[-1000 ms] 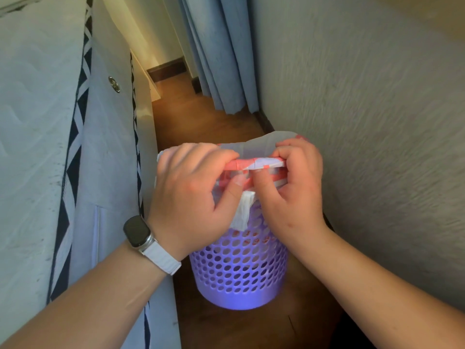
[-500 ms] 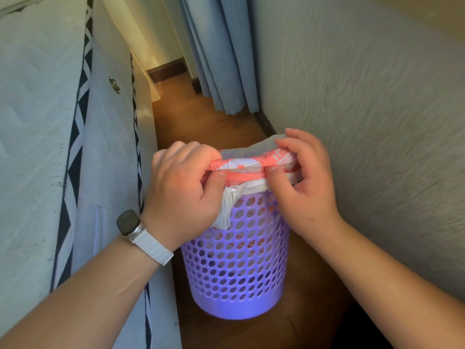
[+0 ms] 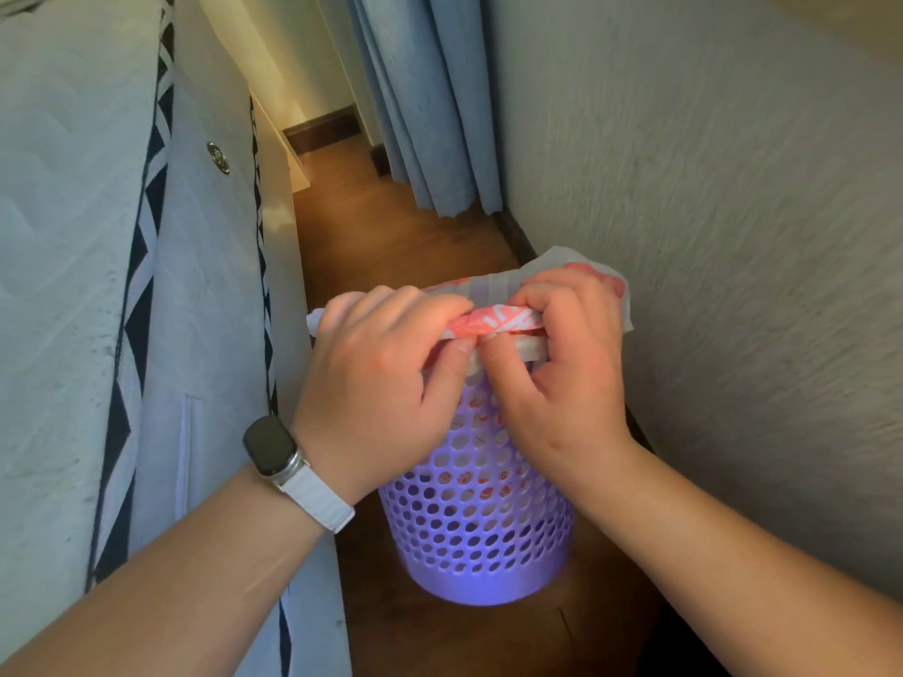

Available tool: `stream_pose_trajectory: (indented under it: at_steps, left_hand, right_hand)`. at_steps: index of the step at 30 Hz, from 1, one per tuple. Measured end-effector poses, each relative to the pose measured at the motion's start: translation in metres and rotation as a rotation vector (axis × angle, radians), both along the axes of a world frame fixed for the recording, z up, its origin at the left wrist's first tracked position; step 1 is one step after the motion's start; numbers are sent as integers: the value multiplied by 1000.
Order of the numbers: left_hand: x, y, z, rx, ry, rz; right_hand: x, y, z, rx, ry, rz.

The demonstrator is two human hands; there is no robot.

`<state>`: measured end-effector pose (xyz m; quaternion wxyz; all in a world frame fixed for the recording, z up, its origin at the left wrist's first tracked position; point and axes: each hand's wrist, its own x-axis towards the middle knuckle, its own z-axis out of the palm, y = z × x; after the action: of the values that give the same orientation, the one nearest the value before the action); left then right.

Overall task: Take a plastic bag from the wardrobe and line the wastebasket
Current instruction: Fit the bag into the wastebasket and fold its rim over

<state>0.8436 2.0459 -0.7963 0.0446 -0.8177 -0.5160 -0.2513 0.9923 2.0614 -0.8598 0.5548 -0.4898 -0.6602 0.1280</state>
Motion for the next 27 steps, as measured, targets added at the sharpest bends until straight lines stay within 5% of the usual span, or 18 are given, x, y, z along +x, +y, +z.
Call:
stream_pose_trajectory:
  at_steps: [15, 27]
  left_hand:
    - [-18, 11, 1, -61, -146, -20]
    - [1, -1, 2, -37, -45, -19]
  right_hand:
    - [31, 17, -8, -47, 60, 168]
    - [11, 6, 0, 6, -7, -18]
